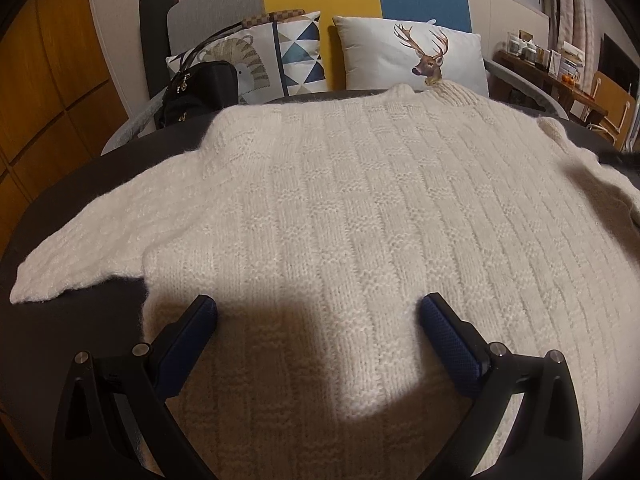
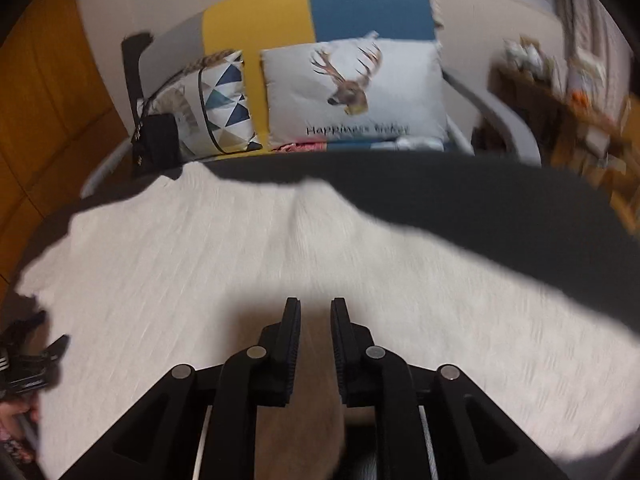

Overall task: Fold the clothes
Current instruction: 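Move the open right gripper over the sweater sleeve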

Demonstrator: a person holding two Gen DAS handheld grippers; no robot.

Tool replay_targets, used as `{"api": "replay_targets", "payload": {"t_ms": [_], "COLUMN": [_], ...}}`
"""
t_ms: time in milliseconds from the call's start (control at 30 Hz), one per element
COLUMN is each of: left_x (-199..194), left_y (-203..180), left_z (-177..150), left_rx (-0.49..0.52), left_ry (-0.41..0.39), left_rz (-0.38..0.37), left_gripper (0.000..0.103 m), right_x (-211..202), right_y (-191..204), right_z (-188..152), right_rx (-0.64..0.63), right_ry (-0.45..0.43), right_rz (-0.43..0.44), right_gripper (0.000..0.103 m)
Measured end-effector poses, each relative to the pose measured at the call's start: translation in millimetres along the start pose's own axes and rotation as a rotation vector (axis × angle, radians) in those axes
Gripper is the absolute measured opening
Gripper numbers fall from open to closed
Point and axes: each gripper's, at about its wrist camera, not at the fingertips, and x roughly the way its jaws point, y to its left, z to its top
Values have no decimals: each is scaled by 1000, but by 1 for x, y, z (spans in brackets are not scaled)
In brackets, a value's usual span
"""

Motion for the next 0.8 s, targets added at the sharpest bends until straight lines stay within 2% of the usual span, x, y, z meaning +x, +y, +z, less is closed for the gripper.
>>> {"api": "replay_targets", "payload": {"t_ms": [67,200,300,367,533,600,700,733,800], "left_x": [0,0,1,2,2,2,2,2,2], "left_y": [0,0,0,1,0,0,1,1,1], "left_z": [-1,-1,-2,-2,-2,-2,-2,-2,-3], "left_rx": [-1,1,-2,-5,-3,-5,-8,-7,-6], "left_ry": [-2,-9,-12,-14,-24,-24,-24,-24,-24], "left_rz": [0,6,4,4,11,9,5,6,8], "left_gripper": [103,103,103,103,102,102,103,103,103], "right_x": [18,62,86,94,92,87,61,49,28], "right_y": [8,3,0,-7,-21,-25,-34,-35,-40], "right_z": [20,56,65,63,53,54,49,45,30], "right_rx": [-42,-8,-31,-18,55,72,136,153,165], "right_ry": [15,36,72,60,-11,-12,-34,-51,-41], "right_rz": [-39,16,-41,-64,-47,-7,50,63,37], "right_gripper": [7,7,5,3,3,7,11,16,18]}}
